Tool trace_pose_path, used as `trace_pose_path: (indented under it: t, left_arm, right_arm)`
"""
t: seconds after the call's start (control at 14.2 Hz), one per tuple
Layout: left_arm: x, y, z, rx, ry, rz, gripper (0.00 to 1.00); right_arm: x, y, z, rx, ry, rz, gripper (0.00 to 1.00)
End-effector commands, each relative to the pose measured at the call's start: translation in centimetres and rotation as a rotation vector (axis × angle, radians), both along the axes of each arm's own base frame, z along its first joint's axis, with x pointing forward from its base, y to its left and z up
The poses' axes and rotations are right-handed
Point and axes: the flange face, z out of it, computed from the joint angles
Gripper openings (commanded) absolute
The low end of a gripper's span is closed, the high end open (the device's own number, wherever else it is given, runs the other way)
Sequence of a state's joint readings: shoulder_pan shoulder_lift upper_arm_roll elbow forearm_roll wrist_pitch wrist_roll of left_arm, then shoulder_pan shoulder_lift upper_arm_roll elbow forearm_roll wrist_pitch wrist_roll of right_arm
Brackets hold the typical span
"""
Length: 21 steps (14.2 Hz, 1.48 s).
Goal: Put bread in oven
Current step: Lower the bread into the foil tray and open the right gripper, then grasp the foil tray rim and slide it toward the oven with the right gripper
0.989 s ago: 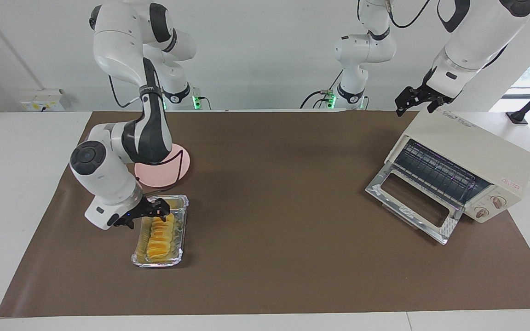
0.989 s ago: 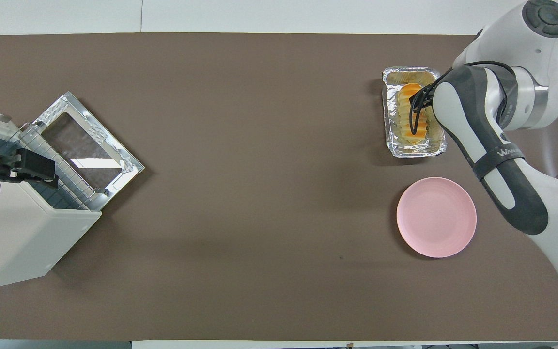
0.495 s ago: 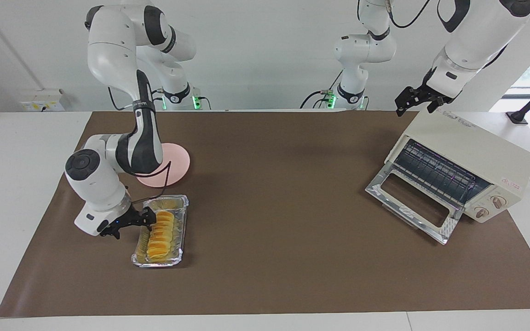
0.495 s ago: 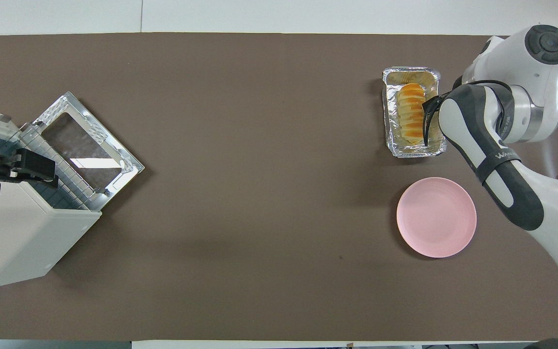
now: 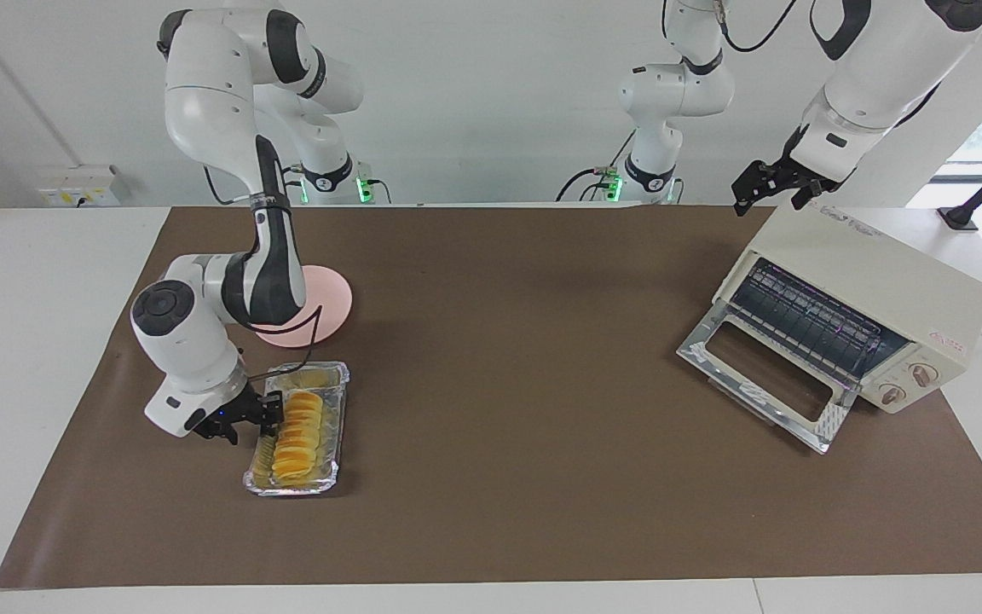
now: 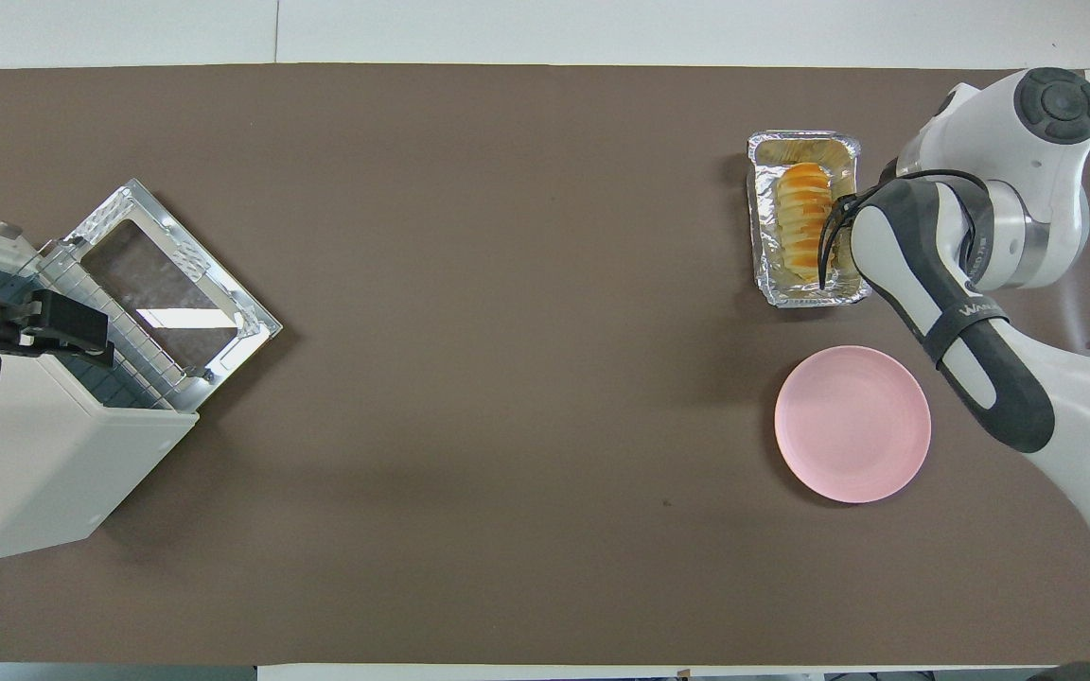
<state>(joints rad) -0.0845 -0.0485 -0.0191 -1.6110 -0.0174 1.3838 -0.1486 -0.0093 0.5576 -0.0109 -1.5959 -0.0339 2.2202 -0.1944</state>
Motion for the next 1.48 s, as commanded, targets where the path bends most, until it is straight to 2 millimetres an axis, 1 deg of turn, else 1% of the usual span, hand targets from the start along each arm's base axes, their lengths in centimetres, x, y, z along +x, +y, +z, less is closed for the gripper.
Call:
trace_pose_path:
  t: [0.0,0.07,0.28,0.42,0.49,0.57,0.64,0.71,0.78,0.85,0.92,0.99,1.06,1.13,1.2,1.27,1.34,1.41]
  left_arm:
    - [-0.6,0.3,0.4,-0.008,0.003,-0.002,1.0]
    - [-0.6,0.3,0.4,-0.008,0.003,-0.002,1.0]
    - [-0.6,0.3,0.4,-0.008,0.003,-0.002,1.0]
    - [-0.6,0.3,0.4,-0.008,0.003,-0.002,1.0]
    - [-0.6,0.3,0.4,-0.008,0.003,-0.002,1.0]
    - [-0.6,0.3,0.4,-0.008,0.003,-0.002,1.0]
    - [-0.6,0.3,0.4,-0.008,0.003,-0.002,1.0]
    - [-0.6,0.3,0.4,-0.008,0.003,-0.002,1.0]
    - [-0.6,0.3,0.4,-0.008,0.003,-0.002,1.0]
    - [-0.6,0.3,0.4,-0.008,0.003,-0.002,1.0]
    - [-0.6,0.3,0.4,-0.008,0.003,-0.002,1.0]
    - [-0.6,0.3,0.4,-0.008,0.003,-0.002,1.0]
    - [-0.6,0.3,0.4,-0.008,0.003,-0.002,1.0]
    - [-0.6,0.3,0.4,-0.008,0.003,-0.002,1.0]
    - [-0.6,0.3,0.4,-0.008,0.003,-0.002,1.0]
    - [-0.6,0.3,0.4,-0.008,0.003,-0.002,1.0]
    - [-0.6,0.3,0.4,-0.008,0.003,-0.002,1.0]
    - [-0.6,0.3,0.4,-0.008,0.003,-0.002,1.0]
  right_arm:
    - [-0.6,0.3,0.4,0.04,-0.015,-0.067,0.0]
    - [-0.5,0.9,0.6,0.064,-0.019,-0.074,0.0]
    - [-0.4,0.7,0.7,0.065,-0.016,-0.069,0.0]
    - [-0.3,1.0,1.2,0.066,-0.008,-0.064,0.0]
    - [-0.3,1.2,2.1,0.066,0.012,-0.06,0.0]
    - [-0.3,1.3,3.4,0.066,0.033,-0.057,0.0]
    - [-0.2,1.5,4.8,0.068,0.049,-0.054,0.0]
    - [-0.2,1.7,6.7,0.071,0.064,-0.052,0.0]
    - [-0.2,2.2,8.3,0.082,0.079,-0.052,0.0]
    - [-0.4,3.9,10.2,0.107,0.091,-0.044,0.0]
    - [-0.7,6.0,11.5,0.119,0.12,-0.044,0.0]
    - [-0.8,7.8,13.7,0.127,0.122,-0.074,0.0]
    - [-1.1,9.8,15.1,0.126,0.126,-0.103,0.0]
    - [-1.7,12.7,15.9,0.128,0.149,-0.127,0.0]
    - [-2.1,15.2,16.5,0.137,0.156,-0.167,0.0]
    - [-2.6,17.8,16.6,0.136,0.157,-0.199,0.0]
    - [-3.3,20.9,16.7,0.137,0.15,-0.216,0.0]
    - [-4.2,24.6,16.9,0.142,0.134,-0.22,0.0]
